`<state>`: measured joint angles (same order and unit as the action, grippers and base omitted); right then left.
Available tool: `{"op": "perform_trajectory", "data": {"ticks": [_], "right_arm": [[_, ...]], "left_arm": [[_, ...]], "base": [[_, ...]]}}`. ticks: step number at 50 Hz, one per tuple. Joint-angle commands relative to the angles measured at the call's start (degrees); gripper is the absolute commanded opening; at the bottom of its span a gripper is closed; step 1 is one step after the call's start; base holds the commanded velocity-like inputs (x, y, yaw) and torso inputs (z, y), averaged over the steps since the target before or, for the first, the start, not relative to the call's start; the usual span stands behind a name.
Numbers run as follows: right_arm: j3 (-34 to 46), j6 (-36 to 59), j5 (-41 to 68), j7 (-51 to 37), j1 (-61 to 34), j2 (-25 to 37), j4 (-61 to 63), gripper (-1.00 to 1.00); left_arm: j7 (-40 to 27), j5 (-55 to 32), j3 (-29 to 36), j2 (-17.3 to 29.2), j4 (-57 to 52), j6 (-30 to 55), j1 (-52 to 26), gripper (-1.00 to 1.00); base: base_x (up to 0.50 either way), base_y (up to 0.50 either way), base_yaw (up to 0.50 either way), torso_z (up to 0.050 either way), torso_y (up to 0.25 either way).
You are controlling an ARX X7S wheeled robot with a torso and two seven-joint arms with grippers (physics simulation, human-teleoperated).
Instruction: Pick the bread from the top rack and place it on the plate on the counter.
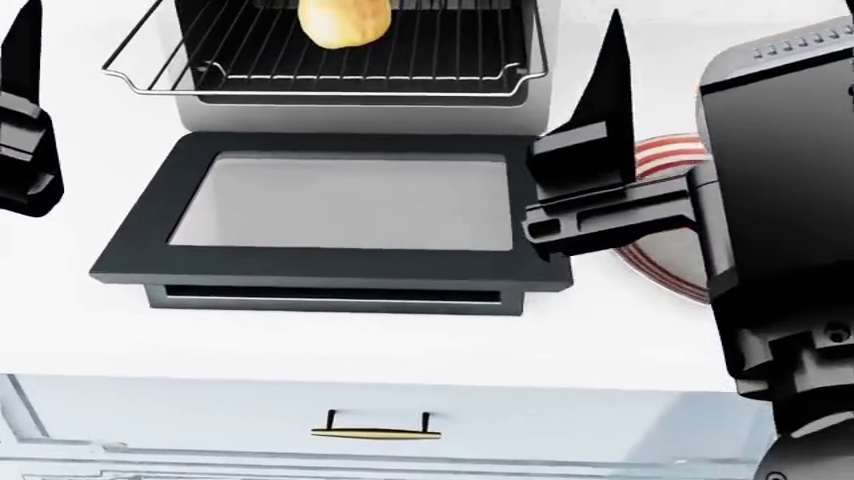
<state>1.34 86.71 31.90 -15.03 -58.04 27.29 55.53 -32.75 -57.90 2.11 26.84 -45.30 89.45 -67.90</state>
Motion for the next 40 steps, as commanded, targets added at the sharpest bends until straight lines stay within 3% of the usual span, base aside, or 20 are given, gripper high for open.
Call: {"op": "perform_trajectory", "data": {"ticks": [1,8,40], "right_arm": [[-1.3,3.1,16.4,-9.9,-9.8,2.7,-2.5,1.00],[0.5,2.2,20.2,-12.5,-12.6,2.9,-3.7,1.00],[0.9,-3.9,22.1,-14.4,-10.2,5.8,-5.5,1.00]], "left_arm": [[-15.3,-20.0,-0.3,2.9,5.5,-0.4,-9.6,1.00],[-19.5,-25.4,1.5,4.9,7.4,-1.3,-13.1,1.00],[-16.7,-22.6,12.4,6.4,11.7,-4.6,-20.4,1.00]], "base": [[0.23,-0.07,0.00,0.047,0.086],[0.25,-0.02,0.00,0.047,0.085],[0.32,0.00,0.00,0.046,0.085]]}}
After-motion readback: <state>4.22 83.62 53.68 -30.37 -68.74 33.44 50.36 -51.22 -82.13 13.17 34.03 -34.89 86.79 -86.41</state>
